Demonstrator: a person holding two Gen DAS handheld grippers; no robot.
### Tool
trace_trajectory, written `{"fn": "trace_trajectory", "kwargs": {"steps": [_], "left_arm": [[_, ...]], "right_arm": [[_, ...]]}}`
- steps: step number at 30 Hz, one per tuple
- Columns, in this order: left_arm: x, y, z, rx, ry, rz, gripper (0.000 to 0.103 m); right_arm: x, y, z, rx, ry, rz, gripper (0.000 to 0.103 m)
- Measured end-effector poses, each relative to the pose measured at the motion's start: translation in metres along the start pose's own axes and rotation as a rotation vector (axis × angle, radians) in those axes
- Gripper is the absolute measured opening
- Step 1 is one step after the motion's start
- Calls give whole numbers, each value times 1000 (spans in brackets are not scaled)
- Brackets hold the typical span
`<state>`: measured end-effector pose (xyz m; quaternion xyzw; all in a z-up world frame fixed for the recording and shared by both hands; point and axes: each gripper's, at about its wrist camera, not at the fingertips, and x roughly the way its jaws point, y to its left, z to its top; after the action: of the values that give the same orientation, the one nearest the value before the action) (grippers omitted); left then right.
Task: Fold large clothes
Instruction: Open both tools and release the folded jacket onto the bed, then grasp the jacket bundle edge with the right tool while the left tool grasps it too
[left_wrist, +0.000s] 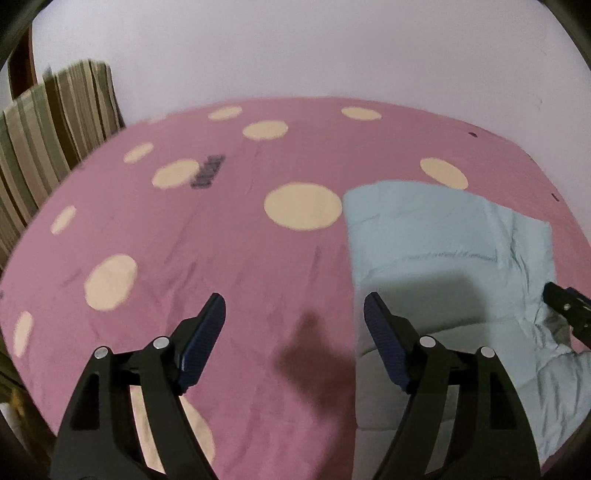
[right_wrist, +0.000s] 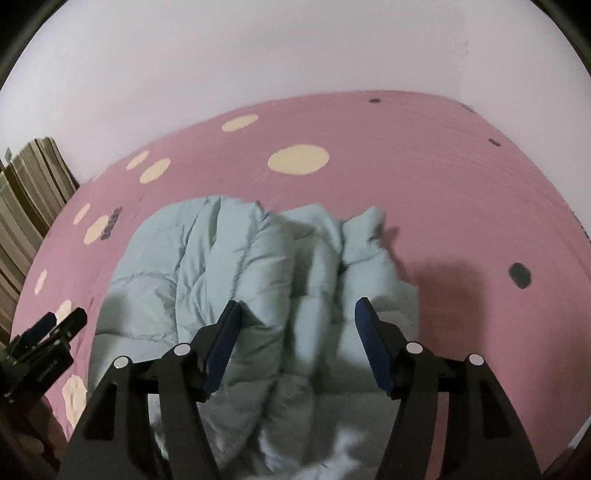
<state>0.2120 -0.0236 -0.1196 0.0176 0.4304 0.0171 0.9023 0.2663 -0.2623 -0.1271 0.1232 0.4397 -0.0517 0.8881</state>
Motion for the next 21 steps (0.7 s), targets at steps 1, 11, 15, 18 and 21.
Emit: {"fn": "trace_trajectory", "kwargs": {"steps": [1,11,15,18,21], "left_arm": [[4,1,-2,-6,8,-10,77],[10,-6,-8,-19,35,-80,77],[-3,-19,-4,-11,0,-122,77],[-2,-42,-6,52,0,-135,78],[3,-65,-12,107,3,-133,78]], "right_arm": [[7,1,0,6,23,9,64],[6,6,-5,-17,45,70,12],[-9,-12,1,-10,15,49,10],[-9,-32,2,14,9,13,10],[-1,-58,-1,65,38,18,10]]}}
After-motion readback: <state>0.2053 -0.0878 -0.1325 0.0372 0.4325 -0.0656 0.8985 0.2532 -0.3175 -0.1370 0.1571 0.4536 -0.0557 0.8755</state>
